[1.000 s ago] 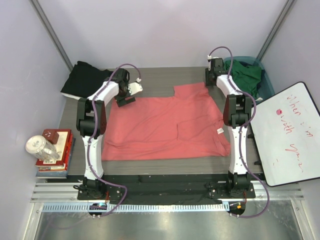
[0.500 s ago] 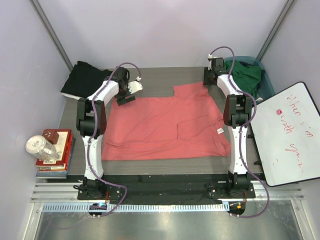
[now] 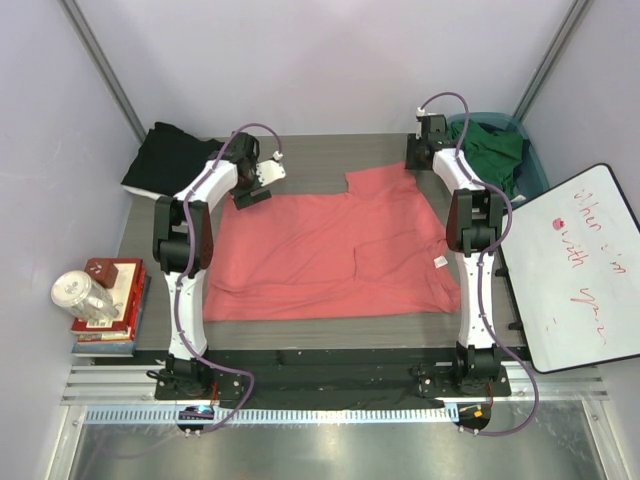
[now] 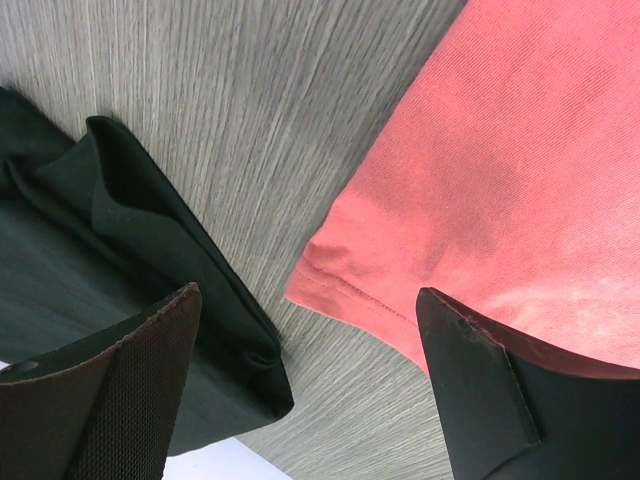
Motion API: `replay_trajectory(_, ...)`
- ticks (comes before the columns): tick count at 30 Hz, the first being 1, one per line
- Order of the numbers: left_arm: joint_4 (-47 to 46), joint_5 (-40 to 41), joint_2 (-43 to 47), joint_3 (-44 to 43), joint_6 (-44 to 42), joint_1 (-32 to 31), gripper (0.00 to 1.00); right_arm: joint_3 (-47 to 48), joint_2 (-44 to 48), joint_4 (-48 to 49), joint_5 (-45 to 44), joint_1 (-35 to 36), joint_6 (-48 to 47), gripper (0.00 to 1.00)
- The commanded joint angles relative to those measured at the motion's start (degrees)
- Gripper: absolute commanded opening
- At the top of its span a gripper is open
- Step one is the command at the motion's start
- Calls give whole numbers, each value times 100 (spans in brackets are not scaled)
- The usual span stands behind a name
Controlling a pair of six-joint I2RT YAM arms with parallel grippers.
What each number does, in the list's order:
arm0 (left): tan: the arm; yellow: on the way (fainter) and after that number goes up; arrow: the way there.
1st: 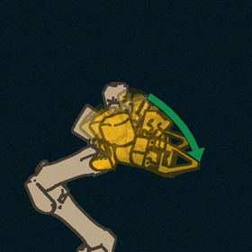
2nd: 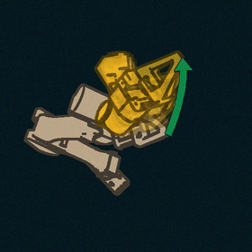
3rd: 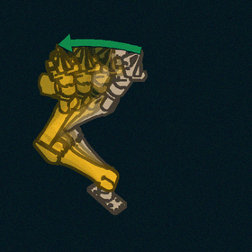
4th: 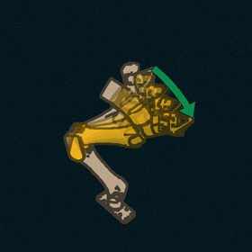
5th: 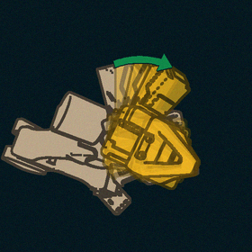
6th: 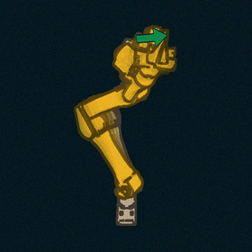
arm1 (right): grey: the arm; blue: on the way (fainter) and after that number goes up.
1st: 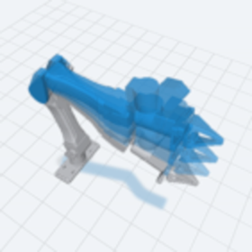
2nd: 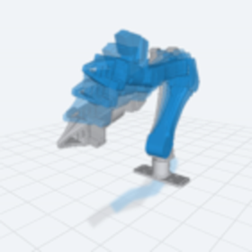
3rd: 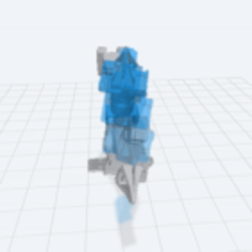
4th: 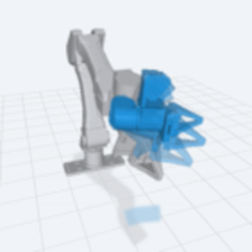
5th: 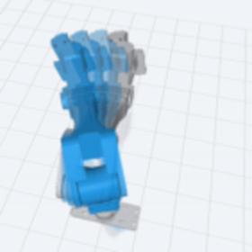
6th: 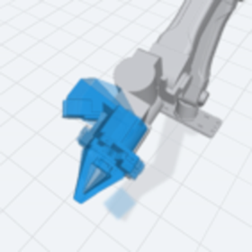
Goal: Fold and stack the t-shirts
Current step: Grap the side of the flattened tshirt furthest away from the robot with both arms
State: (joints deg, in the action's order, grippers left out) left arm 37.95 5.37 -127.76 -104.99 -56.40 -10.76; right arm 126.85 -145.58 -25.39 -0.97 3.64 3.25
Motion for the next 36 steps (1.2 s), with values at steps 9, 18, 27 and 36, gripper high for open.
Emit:
replay_trajectory(9, -69, -44, 164, -215, 6, -13, 88, 455, -23, 201, 404, 40, 431, 47)
replay_trajectory(18, -95, -9, 164, -197, -38, -13, 88, 305, -243, 165, 484, 137, 308, 47)
replay_trajectory(27, -183, 44, 103, -373, 287, 127, 94, 464, -305, 43, 344, 286, 106, 26)
replay_trajectory(36, -130, 105, -257, -671, 533, 504, 100, 131, -41, -19, -69, 313, -184, 1)
